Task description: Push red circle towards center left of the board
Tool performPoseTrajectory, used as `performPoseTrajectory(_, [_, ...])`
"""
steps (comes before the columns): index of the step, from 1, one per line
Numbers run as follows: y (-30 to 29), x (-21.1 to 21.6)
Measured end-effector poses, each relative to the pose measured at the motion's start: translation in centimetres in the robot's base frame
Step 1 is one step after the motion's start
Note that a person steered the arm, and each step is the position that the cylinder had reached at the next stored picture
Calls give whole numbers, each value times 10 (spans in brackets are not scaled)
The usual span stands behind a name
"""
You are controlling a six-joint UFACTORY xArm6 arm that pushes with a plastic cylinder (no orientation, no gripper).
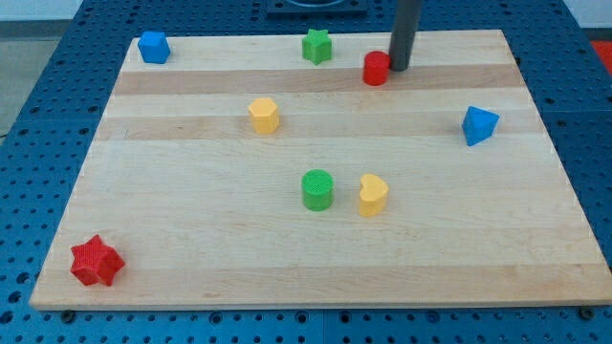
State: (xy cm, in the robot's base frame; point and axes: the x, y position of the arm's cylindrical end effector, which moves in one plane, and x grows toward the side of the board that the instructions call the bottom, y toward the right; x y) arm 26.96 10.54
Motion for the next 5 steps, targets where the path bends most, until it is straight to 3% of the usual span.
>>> performPoseTrajectory(2, [-54, 28])
performPoseTrajectory(4, [-66, 61])
performPoseTrajectory(5, [-78, 55])
